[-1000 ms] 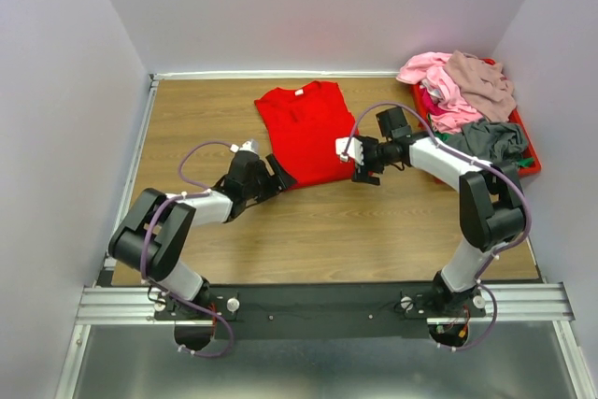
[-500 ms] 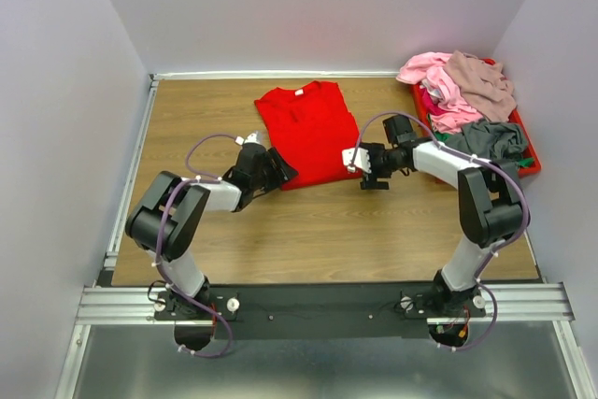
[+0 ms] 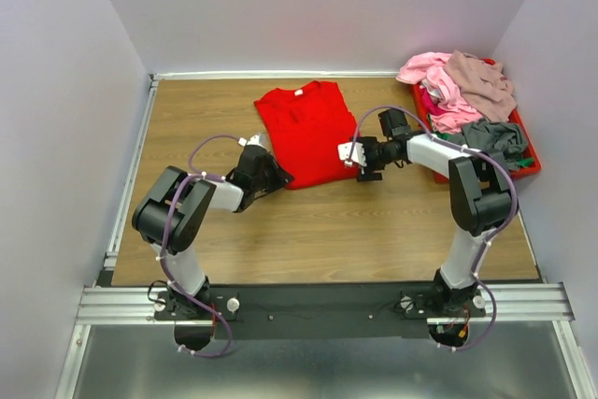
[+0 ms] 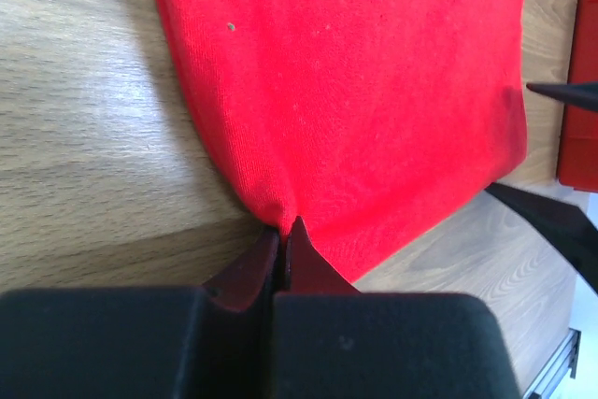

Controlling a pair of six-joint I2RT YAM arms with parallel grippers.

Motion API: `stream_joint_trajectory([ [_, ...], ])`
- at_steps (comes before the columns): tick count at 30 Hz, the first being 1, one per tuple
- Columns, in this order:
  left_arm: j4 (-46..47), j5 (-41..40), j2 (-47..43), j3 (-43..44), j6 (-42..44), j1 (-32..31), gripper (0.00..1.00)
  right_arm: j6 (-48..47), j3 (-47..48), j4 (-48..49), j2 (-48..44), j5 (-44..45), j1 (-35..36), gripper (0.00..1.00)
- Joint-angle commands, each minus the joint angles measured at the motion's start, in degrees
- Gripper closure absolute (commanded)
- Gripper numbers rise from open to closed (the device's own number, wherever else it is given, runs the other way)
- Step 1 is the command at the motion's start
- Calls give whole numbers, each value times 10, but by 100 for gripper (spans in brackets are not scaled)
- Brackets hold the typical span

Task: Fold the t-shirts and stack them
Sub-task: Fold the tshirt

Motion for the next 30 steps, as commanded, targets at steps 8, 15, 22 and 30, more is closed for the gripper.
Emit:
stream_joint_trajectory([
  [8,-40,67,-17,-23,26,0,100,-9,-20,-26,47,49,0,88],
  [15,-41,141,-78,-109,1,-15,100,-45,-110,-146,-85,41,0,100],
  [22,-43,173,-186,-205,-86,-104,100,-41,-194,-289,-258,9,2,100],
  [30,-146,133,-287,-155,-75,-115,100,89,-123,-289,-294,-5,2,100],
])
